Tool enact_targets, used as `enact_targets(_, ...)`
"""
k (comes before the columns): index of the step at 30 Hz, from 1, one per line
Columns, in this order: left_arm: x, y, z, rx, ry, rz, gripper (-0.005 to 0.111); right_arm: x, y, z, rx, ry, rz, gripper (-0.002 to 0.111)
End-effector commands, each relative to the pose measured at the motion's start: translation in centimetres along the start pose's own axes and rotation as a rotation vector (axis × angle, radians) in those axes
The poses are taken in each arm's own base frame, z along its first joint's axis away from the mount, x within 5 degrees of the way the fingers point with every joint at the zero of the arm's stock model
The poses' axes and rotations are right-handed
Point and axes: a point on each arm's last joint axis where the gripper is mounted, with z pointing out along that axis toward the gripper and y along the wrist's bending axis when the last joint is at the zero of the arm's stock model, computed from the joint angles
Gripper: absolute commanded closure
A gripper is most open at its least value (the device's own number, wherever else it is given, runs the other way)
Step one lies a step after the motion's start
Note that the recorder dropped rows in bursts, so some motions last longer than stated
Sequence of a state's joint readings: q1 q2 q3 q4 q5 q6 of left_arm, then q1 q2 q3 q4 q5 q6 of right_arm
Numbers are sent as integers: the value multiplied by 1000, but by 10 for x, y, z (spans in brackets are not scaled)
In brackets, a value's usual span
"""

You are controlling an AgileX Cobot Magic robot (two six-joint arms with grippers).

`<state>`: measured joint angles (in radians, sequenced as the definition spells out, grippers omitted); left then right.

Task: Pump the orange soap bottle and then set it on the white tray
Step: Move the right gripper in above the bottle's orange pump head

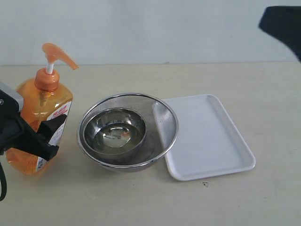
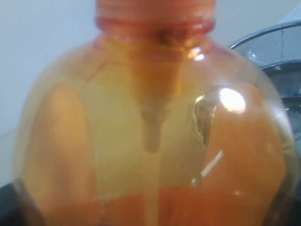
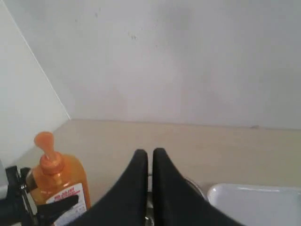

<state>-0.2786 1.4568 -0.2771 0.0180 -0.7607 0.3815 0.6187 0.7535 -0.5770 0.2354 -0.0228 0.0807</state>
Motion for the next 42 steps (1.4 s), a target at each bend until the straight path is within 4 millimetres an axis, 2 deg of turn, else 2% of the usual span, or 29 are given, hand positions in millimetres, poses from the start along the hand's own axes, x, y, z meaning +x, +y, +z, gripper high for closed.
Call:
enact_targets(1, -5, 1, 0, -11, -36, -5, 102, 0, 6, 35, -4, 78, -60, 108)
enact_targets(12, -7, -1, 0, 20, -64, 26, 102, -10, 16, 91, -12, 277, -159, 108)
enact_targets(16, -9, -3, -1, 38, -90, 52, 102, -7, 20, 110, -46, 348, -224, 108)
enact_targets(21, -12, -2, 1, 32, -98, 51, 102, 4, 31, 135, -190, 458, -264, 108)
enact_targets(27, -11, -2, 1, 31, -88, 38, 102, 17, 46, 165, -367, 529, -208, 108)
enact_targets(31, -11, -1, 1, 25, -86, 30, 102, 19, 53, 173, -452, 554, -166, 108)
enact_targets(38, -11, -1, 2, 20, -84, 16, 102, 14, 72, 167, -660, 536, -129, 108)
enact_targets(39, -11, -1, 2, 20, -84, 16, 102, 17, 78, 169, -665, 525, -130, 108)
enact_targets(42, -11, -1, 2, 20, -84, 16, 102, 44, 96, 184, -626, 535, -180, 108)
